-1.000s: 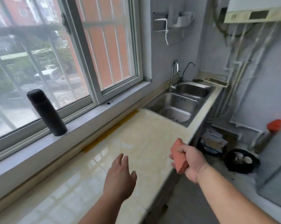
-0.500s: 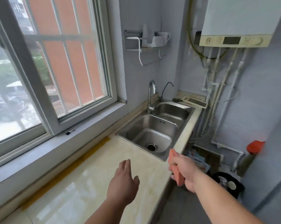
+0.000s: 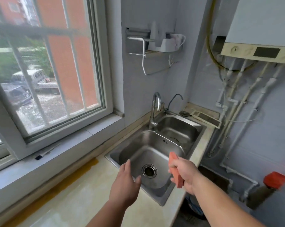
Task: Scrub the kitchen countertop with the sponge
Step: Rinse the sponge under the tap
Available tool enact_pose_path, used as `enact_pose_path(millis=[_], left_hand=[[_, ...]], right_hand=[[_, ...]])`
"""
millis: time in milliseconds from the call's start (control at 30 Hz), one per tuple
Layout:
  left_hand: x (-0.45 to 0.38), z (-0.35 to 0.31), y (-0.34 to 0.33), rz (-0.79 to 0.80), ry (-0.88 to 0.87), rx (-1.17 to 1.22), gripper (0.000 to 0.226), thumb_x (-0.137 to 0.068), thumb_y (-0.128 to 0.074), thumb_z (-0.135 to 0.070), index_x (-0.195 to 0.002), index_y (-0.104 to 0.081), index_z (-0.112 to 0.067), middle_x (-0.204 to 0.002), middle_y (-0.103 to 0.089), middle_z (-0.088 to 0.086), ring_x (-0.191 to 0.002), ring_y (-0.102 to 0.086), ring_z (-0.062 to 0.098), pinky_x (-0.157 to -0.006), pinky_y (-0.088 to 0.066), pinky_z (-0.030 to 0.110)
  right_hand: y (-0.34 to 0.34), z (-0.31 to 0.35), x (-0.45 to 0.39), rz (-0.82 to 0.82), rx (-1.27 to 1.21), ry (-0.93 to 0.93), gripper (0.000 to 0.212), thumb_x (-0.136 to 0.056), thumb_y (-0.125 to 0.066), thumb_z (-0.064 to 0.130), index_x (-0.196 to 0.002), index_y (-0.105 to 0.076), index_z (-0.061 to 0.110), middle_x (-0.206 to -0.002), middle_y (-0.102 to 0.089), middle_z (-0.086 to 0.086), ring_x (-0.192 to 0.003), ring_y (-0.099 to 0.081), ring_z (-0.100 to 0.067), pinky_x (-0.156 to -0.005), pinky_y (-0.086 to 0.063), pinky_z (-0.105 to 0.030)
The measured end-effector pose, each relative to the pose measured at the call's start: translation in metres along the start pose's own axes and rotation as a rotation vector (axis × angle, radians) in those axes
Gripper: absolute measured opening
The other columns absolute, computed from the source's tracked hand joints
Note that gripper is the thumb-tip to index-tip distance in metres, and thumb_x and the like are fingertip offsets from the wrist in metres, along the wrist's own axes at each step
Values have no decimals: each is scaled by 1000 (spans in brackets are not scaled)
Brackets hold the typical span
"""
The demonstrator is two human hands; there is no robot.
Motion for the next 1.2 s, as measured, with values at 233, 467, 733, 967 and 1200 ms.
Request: enact_pose_path(millis=[233, 467, 733, 967, 1200], left_hand=[[-54, -14, -7, -50, 55, 7, 81, -101, -54, -49, -166, -11, -26, -169, -20, -10, -146, -41, 15, -108, -43, 33], [-112, -7, -53, -134, 285, -29, 81, -102, -54, -49, -166, -10, -27, -171, -20, -8, -149, -38, 15, -111, -41, 32], [-132, -10, -122, -169, 554, -20, 82, -102, -57, -49, -167, -12, -27, -171, -21, -7, -153, -31, 16, -119, -33, 33], [-116, 17, -146, -102, 666, -250, 78, -106, -46, -47, -168, -9, -18, -176, -9, 3, -161, -9, 20, -128, -13, 37], [-100, 37, -173, 34, 749, -484, 84, -106, -28, -51, -163, 18, -9, -165, 39, 8, -156, 30, 24, -129, 0, 48]], right_hand=[[-9, 32, -102, 78, 83, 23, 38, -87, -61, 13, -121, -66, 30, -87, -62, -8, -81, -59, -21, -73, -53, -37], [-1, 77, -250, 187, 413, 109, 74, -70, -57, 18, -142, -51, 34, -96, -65, -5, -76, -55, -22, -69, -43, -34], [-33, 99, -367, 398, 944, 230, 97, -84, -59, 11, -162, -10, 42, -157, -41, -4, -132, -50, -33, -110, -45, -46], [-35, 97, -406, 339, 1398, 516, 80, -79, -61, 21, -150, -27, 39, -149, -44, -6, -124, -48, -37, -101, -41, -39], [-18, 85, -413, 312, 1468, 608, 75, -78, -60, 23, -143, -25, 39, -142, -46, -9, -120, -47, -38, -99, -42, -42]])
Point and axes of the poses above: each hand's wrist, its own x-axis away from the middle knuckle, its own y-axis out of the back of the hand, z = x × y, the point moved 7 cm from there along -x, towards the middle knuckle
